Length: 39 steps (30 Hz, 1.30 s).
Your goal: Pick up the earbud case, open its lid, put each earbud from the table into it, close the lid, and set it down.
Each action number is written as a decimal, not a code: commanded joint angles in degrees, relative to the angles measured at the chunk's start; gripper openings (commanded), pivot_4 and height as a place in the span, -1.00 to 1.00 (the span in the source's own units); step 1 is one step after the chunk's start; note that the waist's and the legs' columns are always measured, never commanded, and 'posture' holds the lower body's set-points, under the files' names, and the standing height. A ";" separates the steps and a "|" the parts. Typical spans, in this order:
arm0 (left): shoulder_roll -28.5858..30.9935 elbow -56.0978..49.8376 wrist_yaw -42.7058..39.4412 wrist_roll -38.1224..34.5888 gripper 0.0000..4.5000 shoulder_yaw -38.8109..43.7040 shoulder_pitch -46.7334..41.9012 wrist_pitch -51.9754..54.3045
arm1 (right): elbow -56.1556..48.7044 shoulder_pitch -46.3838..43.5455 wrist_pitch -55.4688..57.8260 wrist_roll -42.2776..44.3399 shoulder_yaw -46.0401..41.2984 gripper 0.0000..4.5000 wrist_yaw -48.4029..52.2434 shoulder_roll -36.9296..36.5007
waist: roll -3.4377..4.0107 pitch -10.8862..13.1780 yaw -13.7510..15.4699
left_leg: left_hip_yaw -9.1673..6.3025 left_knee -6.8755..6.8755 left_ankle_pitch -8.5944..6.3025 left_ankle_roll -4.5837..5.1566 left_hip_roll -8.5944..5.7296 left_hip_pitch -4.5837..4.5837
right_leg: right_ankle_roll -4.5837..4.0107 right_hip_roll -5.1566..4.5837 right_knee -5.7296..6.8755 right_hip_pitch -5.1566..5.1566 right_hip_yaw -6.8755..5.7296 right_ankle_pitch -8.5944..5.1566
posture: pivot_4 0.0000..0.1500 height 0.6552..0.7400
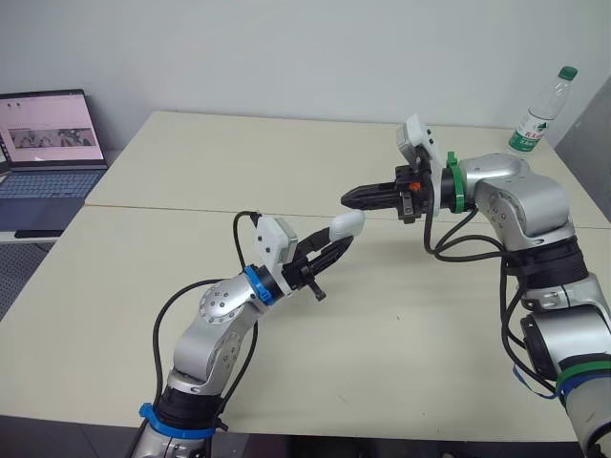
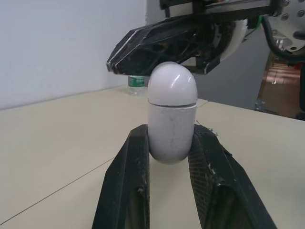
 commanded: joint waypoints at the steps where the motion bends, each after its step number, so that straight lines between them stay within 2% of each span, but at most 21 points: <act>1: -0.94 -2.02 1.83 -2.13 -0.67 2.39 -1.29 0.80 | -5.06 2.46 -1.31 0.07 -1.72 -0.98 -2.59 0.50 | 0.00 0.00 0.05 | 0.00 0.01 0.00 0.00 0.00 0.00 | 0.00 0.00 0.01 0.00 0.00 0.00 | 1.00 1.00; 10: -1.07 -1.79 1.55 -2.00 -0.67 2.32 -2.15 1.91 | -14.98 11.65 -2.96 -1.17 -2.13 -0.98 -9.99 1.52 | 0.00 0.00 0.08 | 0.00 0.01 0.00 0.00 -0.01 -0.01 | 0.00 0.00 0.01 0.00 0.01 0.00 | 1.00 1.00; 15: -0.76 -1.83 0.95 -3.90 -0.67 2.57 -2.29 4.75 | -12.99 11.61 -7.00 -1.44 -4.43 -0.98 -10.26 1.44 | 0.00 0.00 0.01 | 0.01 0.01 0.00 0.00 -0.02 0.00 | 0.01 0.01 0.00 0.01 0.02 0.00 | 1.00 1.00; 18: -1.15 -2.89 3.32 -9.85 -0.67 4.65 -2.05 13.04 | -9.24 9.18 -10.64 0.71 -9.02 -0.72 -8.87 1.66 | -0.01 0.01 0.02 | 0.00 0.01 0.00 0.00 -0.01 0.02 | 0.00 0.04 0.02 0.01 0.01 0.00 | 1.00 1.00; 23: -2.13 -1.06 12.75 -18.63 -0.67 9.00 -4.38 30.12 | -10.41 13.64 -15.25 3.32 -10.52 0.04 0.32 -3.16 | -0.04 0.02 0.25 | -0.08 0.01 0.00 0.00 -0.02 0.01 | 0.01 0.05 -0.02 0.05 -0.03 0.00 | 1.00 1.00; 25: -1.57 -0.01 13.69 -19.11 -0.67 8.14 -5.49 34.58 | -10.86 17.69 -18.37 2.60 -10.00 0.35 4.07 -5.79 | -0.05 0.02 0.33 | -0.14 0.02 -0.01 0.02 -0.05 -0.01 | 0.02 0.04 -0.07 0.10 -0.07 -0.01 | 1.00 1.00; 29: -6.39 5.81 21.50 -20.97 -0.67 9.64 -8.46 45.01 | -8.88 24.91 -25.73 -0.20 -9.14 0.98 8.13 -8.56 | -0.06 0.03 0.29 | -0.09 0.06 -0.04 0.08 -0.12 -0.01 | 0.03 0.01 -0.09 0.12 -0.02 0.00 | 1.00 1.00; 34: -12.91 11.54 27.52 -25.06 -0.67 14.35 -11.91 55.90 | -5.47 28.56 -30.44 -2.34 -9.71 0.99 6.10 -7.62 | -0.09 0.05 -0.15 | -0.02 0.08 -0.04 0.07 -0.04 0.08 | 0.05 0.07 0.03 0.11 0.03 0.01 | 1.00 1.00; 37: -15.33 14.73 31.34 -25.03 -0.67 17.67 -13.39 59.11 | -5.02 29.39 -32.03 -3.36 -10.10 0.99 3.70 -6.90 | -0.08 0.04 -0.18 | -0.07 0.08 -0.03 0.06 0.02 0.15 | 0.04 0.23 0.12 0.11 0.07 0.01 | 1.00 1.00; 39: -16.35 16.80 33.46 -25.31 -0.34 20.76 -14.11 60.69 | -5.21 29.54 -31.77 -3.27 -10.10 1.00 2.53 -6.53 | -0.08 0.04 -0.22 | -0.06 0.08 -0.03 0.05 0.03 0.17 | 0.04 0.25 0.14 0.11 0.09 0.01 | 1.00 1.00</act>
